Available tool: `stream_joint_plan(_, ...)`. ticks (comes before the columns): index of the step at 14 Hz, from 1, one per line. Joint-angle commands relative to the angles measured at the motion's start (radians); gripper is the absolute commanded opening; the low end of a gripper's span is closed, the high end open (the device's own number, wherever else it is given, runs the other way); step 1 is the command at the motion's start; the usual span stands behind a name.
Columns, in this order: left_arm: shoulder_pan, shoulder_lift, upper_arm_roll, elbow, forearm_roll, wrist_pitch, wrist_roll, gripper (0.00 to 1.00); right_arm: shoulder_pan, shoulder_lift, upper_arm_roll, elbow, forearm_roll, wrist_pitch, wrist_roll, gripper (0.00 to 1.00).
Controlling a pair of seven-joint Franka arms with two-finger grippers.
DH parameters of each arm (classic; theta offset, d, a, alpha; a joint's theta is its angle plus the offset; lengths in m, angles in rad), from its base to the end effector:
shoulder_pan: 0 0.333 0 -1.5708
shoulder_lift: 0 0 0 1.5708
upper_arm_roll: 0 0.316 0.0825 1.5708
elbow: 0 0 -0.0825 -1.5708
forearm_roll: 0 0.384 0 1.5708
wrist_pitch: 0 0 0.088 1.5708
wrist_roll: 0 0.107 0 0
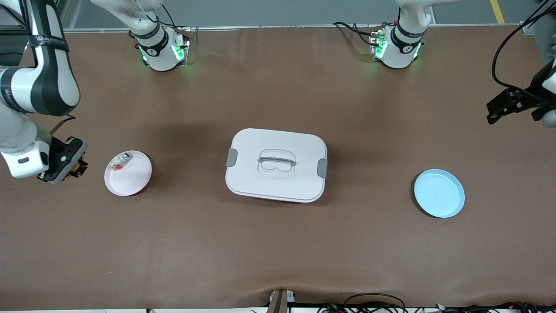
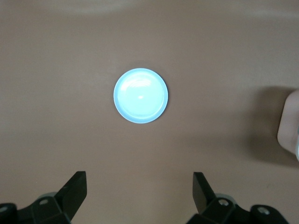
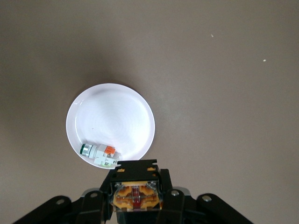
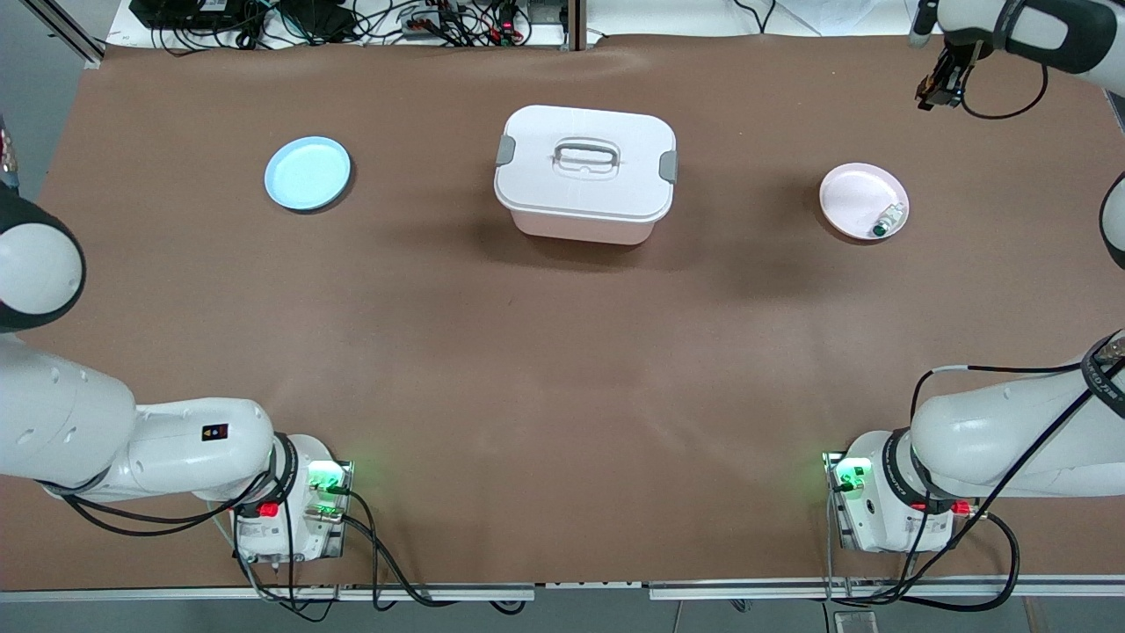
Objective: Transfer orange switch to right arm and place
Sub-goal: 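Lower the held switch with the right gripper onto the pink plate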
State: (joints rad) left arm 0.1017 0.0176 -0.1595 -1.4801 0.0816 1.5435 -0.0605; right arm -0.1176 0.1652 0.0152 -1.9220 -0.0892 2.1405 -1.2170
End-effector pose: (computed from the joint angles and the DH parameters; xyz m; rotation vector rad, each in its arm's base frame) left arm 0.5573 -0.0224 0.6554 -3.0647 -0.0106 -0.0775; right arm 0.5981 -0.0656 0.4113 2.5513 1.6723 -0.0048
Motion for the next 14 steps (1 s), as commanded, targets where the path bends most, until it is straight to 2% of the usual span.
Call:
stream_joint_plan(1,-0.025,-0.064,0.037,-0.069,-0.023,0.003,0.039,1.00,-0.011,-0.021,0.015,-0.118,-0.027,0.125,-0.019,0.00)
stream_joint_plan(3,-0.046,-0.067,0.043,-0.069,-0.025,0.001,0.033,1.00,-0.008,-0.021,0.017,-0.188,-0.030,0.192,-0.056,0.00)
stream_joint_plan(5,-0.040,-0.070,0.043,-0.074,-0.025,0.001,0.022,1.00,0.002,-0.018,0.019,-0.218,-0.030,0.199,-0.110,0.00)
stream_joint_plan(10,-0.037,-0.057,0.043,-0.068,-0.025,0.001,0.027,1.00,0.018,0.019,0.019,-0.229,-0.032,0.219,-0.188,0.00)
stream_joint_plan(14,-0.027,-0.059,0.043,-0.065,-0.026,0.000,0.039,1.00,0.019,0.059,0.019,-0.273,-0.033,0.321,-0.220,0.00)
